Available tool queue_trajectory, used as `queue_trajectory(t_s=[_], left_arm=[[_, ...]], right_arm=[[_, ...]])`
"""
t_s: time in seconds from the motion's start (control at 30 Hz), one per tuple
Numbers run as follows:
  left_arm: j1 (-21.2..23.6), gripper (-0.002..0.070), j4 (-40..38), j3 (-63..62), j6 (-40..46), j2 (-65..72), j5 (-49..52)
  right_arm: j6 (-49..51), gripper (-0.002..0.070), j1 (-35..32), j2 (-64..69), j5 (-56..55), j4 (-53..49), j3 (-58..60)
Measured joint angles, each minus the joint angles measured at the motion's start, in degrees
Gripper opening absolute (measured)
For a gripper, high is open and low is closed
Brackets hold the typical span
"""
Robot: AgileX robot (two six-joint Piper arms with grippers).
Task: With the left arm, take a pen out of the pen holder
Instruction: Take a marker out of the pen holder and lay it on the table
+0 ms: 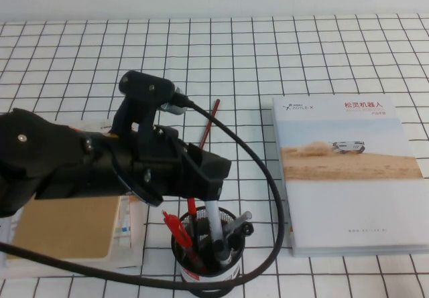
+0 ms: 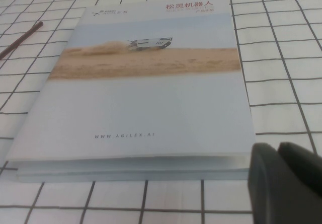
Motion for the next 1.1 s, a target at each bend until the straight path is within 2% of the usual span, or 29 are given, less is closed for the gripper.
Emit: queue_trajectory(t_s=[0.2, 0.3, 0.53, 0.73, 1.0, 1.1], left_arm=[[0.00, 0.0073, 1.09, -0.98, 0.00, -2.07, 0.85], [0.00, 0.0073, 4.17, -1.78, -1.75, -2.69, 1.19], [0.00, 0.0073, 18.66, -9.20, -12.44, -4.19, 2.92], [0.00, 0.0073, 27.03, -16.12, -19.01, -4.36, 6.03], [0.00, 0.0073, 48.27, -28.11, -35.92, -1.40, 15.19], [0.00, 0.0073, 53.58, -33.04, -39.86, 2.72, 20.93]], right_arm=[[0.00, -0.0015, 0.00, 0.00, 0.00, 0.00, 0.00], [0.00, -0.0015, 0.00, 0.00, 0.00, 0.00, 0.00], [0.00, -0.0015, 0.00, 0.00, 0.00, 0.00, 0.00], [0.00, -0.0015, 0.00, 0.00, 0.00, 0.00, 0.00], [0.00, -0.0015, 0.00, 0.00, 0.00, 0.00, 0.00], [0.00, -0.0015, 0.00, 0.00, 0.00, 0.00, 0.00]])
